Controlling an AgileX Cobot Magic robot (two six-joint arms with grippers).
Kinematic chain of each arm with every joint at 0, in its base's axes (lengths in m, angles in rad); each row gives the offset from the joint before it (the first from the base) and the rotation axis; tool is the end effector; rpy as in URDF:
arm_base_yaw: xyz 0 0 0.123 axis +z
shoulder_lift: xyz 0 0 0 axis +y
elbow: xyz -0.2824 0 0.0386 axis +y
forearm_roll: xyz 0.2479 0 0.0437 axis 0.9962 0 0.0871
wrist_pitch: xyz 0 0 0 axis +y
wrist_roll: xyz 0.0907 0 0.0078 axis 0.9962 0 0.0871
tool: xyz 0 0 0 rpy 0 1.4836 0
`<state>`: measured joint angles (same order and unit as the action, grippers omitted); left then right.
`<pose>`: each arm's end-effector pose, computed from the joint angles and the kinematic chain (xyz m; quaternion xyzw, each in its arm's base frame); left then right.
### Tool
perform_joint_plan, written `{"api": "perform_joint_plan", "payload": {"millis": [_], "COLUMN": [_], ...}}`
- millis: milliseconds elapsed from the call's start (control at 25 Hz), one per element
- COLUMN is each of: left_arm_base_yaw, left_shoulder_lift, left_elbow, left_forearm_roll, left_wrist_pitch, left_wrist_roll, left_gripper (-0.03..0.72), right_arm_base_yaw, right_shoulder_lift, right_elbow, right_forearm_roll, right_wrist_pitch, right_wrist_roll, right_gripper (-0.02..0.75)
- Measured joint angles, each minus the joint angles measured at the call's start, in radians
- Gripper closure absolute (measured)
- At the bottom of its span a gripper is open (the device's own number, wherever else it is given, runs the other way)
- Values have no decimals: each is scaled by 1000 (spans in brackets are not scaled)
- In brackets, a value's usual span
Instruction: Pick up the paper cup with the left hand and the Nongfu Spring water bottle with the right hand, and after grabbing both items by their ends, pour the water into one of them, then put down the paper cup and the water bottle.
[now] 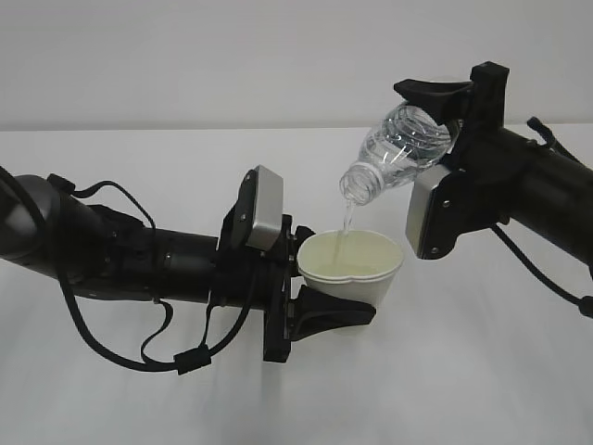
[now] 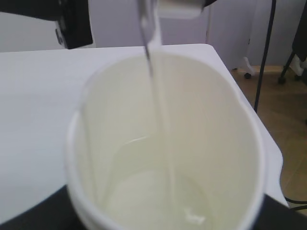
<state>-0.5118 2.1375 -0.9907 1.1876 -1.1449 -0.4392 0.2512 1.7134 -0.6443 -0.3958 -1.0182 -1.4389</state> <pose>0.2862 -0.2489 0.1148 0.5517 0.5409 -0.4345 0.4630 0.3044 0.1089 0.2006 -0.6366 0.3080 -0.3602 0.6084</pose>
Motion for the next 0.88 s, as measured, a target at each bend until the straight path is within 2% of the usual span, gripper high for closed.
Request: {"api": "perform_joint_plan", "payload": {"millis": [880], "left_arm_base_yaw": [0], "left_shoulder_lift": [0], "left_elbow": [0], "left_forearm_roll": [0], "left_wrist_pitch": [0], "left_wrist_roll": [0], "left_gripper": [278], "right_arm_base_yaw": [0], "right_shoulder_lift": [0], "right_elbow": [0], "right_forearm_roll": [-1], "right_wrist_pitch": [0], "right_wrist_roll": [-10], "right_gripper": [244]}}
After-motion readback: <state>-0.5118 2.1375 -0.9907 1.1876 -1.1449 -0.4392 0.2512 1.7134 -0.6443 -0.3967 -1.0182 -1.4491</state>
